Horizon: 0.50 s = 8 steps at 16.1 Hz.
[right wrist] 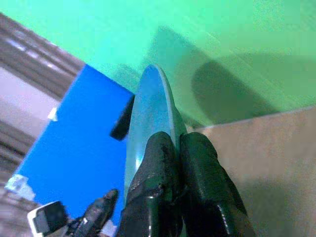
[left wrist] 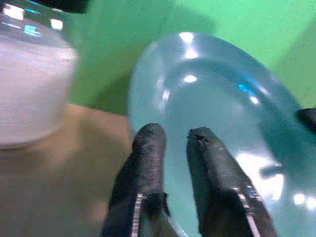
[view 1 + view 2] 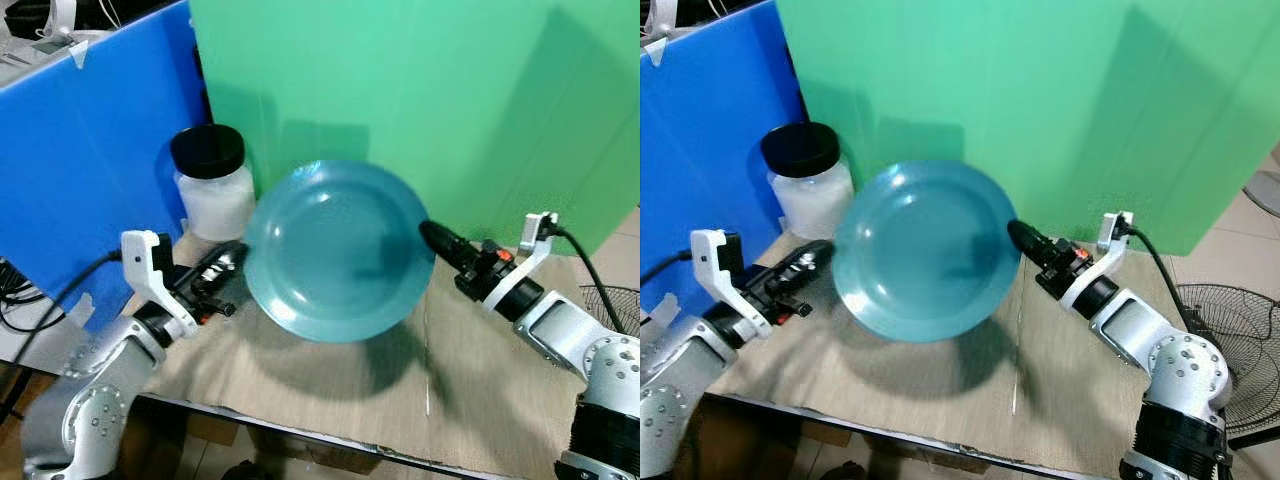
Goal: Setting the table
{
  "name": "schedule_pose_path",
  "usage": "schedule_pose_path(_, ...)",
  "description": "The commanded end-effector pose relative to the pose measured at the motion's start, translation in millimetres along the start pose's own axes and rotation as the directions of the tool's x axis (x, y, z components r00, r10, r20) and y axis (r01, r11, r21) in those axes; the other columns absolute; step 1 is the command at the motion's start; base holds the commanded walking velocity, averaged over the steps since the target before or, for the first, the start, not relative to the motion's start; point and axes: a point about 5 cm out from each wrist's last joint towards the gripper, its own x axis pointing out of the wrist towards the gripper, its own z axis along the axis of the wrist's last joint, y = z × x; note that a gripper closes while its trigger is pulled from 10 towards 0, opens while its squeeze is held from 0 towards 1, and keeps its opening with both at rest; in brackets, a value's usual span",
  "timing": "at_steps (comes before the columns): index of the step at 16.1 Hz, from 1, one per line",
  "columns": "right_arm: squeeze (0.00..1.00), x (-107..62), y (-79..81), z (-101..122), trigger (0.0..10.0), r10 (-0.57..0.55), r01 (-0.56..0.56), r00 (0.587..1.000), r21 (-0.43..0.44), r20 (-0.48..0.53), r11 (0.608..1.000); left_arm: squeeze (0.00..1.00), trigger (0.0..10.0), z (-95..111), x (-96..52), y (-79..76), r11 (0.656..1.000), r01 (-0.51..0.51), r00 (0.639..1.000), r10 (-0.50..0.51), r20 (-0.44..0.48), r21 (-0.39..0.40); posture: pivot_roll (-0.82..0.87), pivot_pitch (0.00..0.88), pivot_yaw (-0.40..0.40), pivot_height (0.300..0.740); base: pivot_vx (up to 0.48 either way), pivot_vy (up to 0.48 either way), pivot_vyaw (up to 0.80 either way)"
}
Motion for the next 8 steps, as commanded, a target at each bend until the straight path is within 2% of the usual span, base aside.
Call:
schedule_pose_path(1,0.0,-2.8,12.1,7.7,0.0,0.082,-0.082,0.996,-0.006,0.036,0.997,1.0,10.0,-4.3,0.4,1.1,0.999,0.024,1.0,-0.024,-0.003,-0.046,0.09,0.0,-0.019,0.74,0.0,0.0,0.0)
schedule_pose_path(2,0.0,-3.5,14.8,8.2,0.0,0.102,-0.102,0.994,-0.004,0.04,0.995,1.0,10.0,-7.5,1.0,1.5,0.998,0.03,0.999,-0.031,-0.013,-0.062,0.09,0.0,-0.019,0.74,0.0,0.0,0.0)
schedule_pose_path(4,0.0,-4.3,21.1,6.0,0.0,0.146,-0.146,0.989,0.002,0.033,0.989,1.0,10.0,-8.0,5.6,-2.3,0.988,0.09,0.996,-0.087,0.025,-0.127,0.08,0.0,-0.016,0.74,0.0,0.0,0.0)
schedule_pose_path(5,0.0,-4.5,23.2,4.9,0.0,0.163,-0.163,0.986,0.008,0.032,0.987,0.95,10.0,-8.2,7.3,-4.1,0.98,0.121,0.993,-0.117,0.033,-0.156,0.08,0.0,-0.016,0.74,0.0,0.0,0.0)
schedule_pose_path(6,0.0,-4.8,24.2,4.5,0.0,0.171,-0.171,0.985,0.012,0.034,0.985,0.0,10.0,-10.7,8.1,-1.9,0.981,0.114,0.993,-0.113,0.017,-0.156,0.08,0.0,-0.012,0.74,0.0,0.0,0.0)
schedule_pose_path(7,0.0,-6.2,23.4,5.3,0.0,0.159,-0.159,0.987,0.007,0.037,0.987,0.0,10.0,-12.2,7.5,0.6,0.983,0.103,0.995,-0.103,0.006,-0.151,0.07,0.0,-0.006,0.74,0.0,0.0,0.0)
schedule_pose_path(8,0.0,-7.7,22.0,6.8,0.0,0.148,-0.148,0.988,0.005,0.045,0.989,0.0,10.0,-8.4,5.9,-1.4,0.979,0.122,0.992,-0.118,0.033,-0.162,0.07,0.0,-0.006,0.74,0.0,0.0,0.0)
